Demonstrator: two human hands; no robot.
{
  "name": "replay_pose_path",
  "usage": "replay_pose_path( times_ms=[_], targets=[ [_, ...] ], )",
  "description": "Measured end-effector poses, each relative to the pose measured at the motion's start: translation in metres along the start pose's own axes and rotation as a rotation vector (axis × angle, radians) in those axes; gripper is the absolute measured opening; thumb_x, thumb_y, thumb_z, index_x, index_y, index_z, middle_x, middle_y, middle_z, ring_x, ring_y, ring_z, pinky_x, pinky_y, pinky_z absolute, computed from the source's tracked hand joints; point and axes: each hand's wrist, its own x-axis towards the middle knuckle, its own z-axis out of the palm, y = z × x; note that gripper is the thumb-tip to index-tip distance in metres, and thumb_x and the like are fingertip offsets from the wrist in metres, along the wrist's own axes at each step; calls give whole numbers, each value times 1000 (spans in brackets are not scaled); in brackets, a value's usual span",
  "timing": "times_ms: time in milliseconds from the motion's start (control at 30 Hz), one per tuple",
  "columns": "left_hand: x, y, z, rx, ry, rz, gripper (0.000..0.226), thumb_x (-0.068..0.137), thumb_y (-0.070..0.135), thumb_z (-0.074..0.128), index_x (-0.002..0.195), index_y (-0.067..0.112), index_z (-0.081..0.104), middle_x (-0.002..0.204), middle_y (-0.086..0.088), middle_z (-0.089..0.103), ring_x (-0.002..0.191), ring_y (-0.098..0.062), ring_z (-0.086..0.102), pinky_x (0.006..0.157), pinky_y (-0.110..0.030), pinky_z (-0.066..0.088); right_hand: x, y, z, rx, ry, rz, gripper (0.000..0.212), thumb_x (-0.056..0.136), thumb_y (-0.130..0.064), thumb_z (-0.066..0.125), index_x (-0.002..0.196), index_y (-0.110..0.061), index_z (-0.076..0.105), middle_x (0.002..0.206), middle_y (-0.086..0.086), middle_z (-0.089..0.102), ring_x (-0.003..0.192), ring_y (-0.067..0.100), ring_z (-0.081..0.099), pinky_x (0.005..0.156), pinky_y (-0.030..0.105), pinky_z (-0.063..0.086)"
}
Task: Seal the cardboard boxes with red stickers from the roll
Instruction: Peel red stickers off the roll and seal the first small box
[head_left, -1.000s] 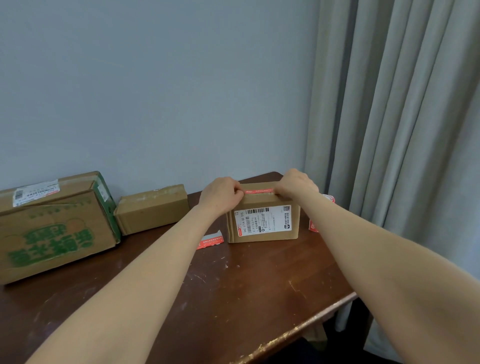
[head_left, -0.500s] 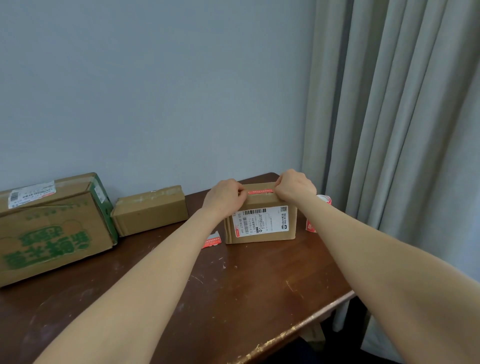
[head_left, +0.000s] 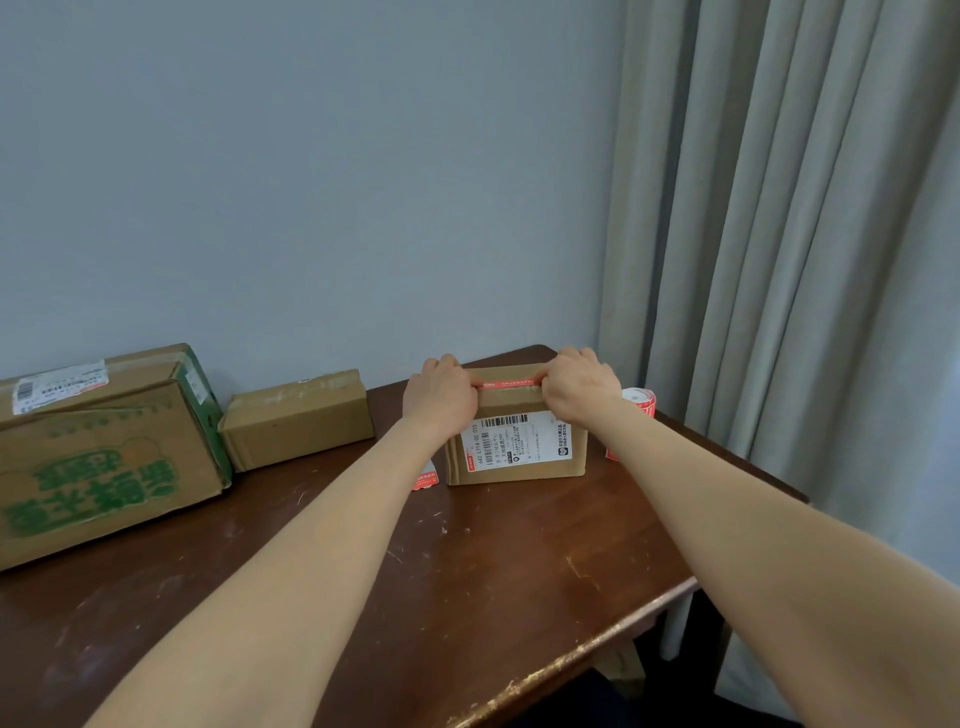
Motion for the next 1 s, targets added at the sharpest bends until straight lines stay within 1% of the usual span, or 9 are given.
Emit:
replay_pose_path(
  times_ms=[100, 233, 433, 567, 667, 733, 867, 933, 1000],
  targets=[
    [1, 1, -1, 3, -9, -2, 37, 99, 20, 34, 127, 18, 60, 121, -6, 52, 111, -22, 47, 88, -36, 44, 3, 2, -3, 46, -31, 9, 38, 98, -18, 37, 125, -25, 64, 125, 8, 50, 120, 29, 41, 95, 42, 40],
    [0, 5, -2, 31, 4, 59, 44, 101, 19, 36, 143, 30, 41, 129, -6, 49, 119, -24, 45, 93, -37, 43, 3, 3, -4, 63, -24, 9, 42, 100, -20, 34, 135, -27, 54, 130, 8, 47, 124, 29, 39, 98, 43, 39],
    [5, 8, -1, 97, -62, 60, 40, 102, 24, 34, 134, 40, 51, 121, -7, 48, 115, -25, 44, 91, -39, 38, 5, 1, 2, 6, -21, 16, 38, 98, -21, 36, 121, -27, 66, 124, 8, 49, 120, 29, 40, 94, 41, 37],
    [6, 9, -1, 76, -74, 45, 40, 102, 23, 34, 134, 37, 51, 123, -7, 48, 116, -26, 44, 94, -41, 37, 6, 2, -1, 36, -40, 10, 36, 99, -24, 38, 124, -28, 64, 124, 7, 50, 119, 29, 40, 93, 41, 38],
    [6, 10, -2, 32, -59, 33, 44, 100, 18, 35, 142, 30, 41, 132, -7, 47, 122, -27, 42, 97, -43, 36, 5, 3, -5, 44, -46, -9, 40, 100, -24, 34, 135, -31, 53, 131, 8, 48, 124, 29, 39, 97, 42, 38],
    [5, 13, -3, 44, -53, 50, 49, 99, 15, 37, 144, 33, 36, 133, -7, 46, 124, -26, 41, 97, -42, 36, 4, 1, -4, 34, -34, -20, 43, 100, -24, 33, 139, -34, 49, 132, 7, 47, 126, 29, 38, 98, 43, 38],
    [5, 18, -3, 97, -88, 88, 47, 99, 18, 37, 136, 47, 45, 123, -5, 46, 117, -25, 43, 91, -39, 36, 7, -6, 2, 28, -48, -4, 42, 98, -22, 33, 132, -30, 58, 128, 8, 49, 121, 30, 40, 95, 41, 38],
    [6, 17, -1, 89, -93, 80, 45, 99, 19, 38, 135, 44, 47, 123, -5, 46, 117, -25, 43, 92, -38, 36, 6, -6, 2, 46, -61, -2, 42, 98, -21, 33, 130, -31, 59, 127, 8, 49, 122, 30, 39, 95, 42, 38],
    [4, 12, 0, 68, -58, 78, 41, 99, 17, 36, 134, 31, 52, 124, -6, 47, 115, -25, 44, 92, -37, 37, 4, -3, 0, 58, -54, -8, 42, 99, -20, 33, 130, -31, 59, 126, 9, 48, 123, 30, 39, 95, 41, 39]
  ],
)
